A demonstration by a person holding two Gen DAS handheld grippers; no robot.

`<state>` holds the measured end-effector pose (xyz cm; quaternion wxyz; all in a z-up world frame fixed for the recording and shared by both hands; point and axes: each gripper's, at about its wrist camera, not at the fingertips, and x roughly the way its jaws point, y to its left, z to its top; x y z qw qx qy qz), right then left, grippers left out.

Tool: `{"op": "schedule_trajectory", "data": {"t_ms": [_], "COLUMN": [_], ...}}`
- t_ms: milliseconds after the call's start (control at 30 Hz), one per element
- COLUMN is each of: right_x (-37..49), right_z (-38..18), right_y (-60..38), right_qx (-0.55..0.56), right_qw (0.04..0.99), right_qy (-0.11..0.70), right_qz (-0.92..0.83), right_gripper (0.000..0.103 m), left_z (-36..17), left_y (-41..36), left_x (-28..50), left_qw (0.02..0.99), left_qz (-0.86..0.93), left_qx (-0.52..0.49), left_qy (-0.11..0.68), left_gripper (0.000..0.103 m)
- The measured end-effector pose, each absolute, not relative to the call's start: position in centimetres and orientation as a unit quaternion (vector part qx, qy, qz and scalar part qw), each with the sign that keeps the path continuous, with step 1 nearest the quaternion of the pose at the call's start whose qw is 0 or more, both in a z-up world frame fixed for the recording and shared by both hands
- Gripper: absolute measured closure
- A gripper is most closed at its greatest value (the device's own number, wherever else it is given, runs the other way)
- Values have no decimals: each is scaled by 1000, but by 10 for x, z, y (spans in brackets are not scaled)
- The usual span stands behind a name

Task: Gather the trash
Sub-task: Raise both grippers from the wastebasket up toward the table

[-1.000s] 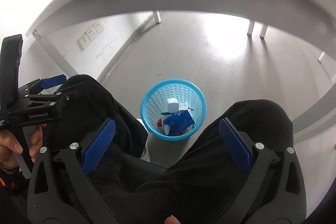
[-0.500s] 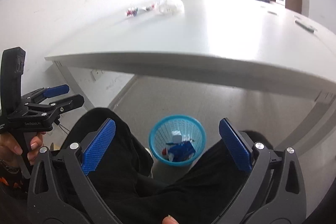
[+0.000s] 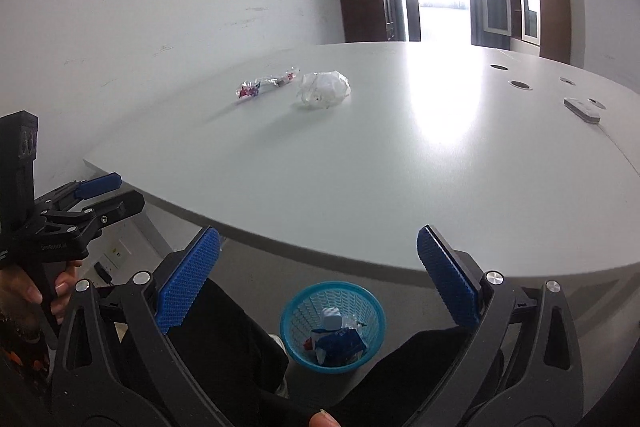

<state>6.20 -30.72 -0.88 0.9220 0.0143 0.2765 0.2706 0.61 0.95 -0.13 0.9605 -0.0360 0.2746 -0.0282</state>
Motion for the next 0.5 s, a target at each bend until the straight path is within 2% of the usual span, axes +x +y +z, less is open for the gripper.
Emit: {"op": "schedule_trajectory", "data": {"t_ms": [500], "right_x": [145], "right_z": [31], "right_y": [-258], "right_qx": [10], "right_qw": [922], "right_qy": [256], "right_qz": [291], "right_gripper": [8], "left_z": [48], "left_y": [45], "left_x": [86], "left_qw": [967], "left_qz": [-17], "left_qx": [-47], "left_qy": [248], "left_gripper": [6]}}
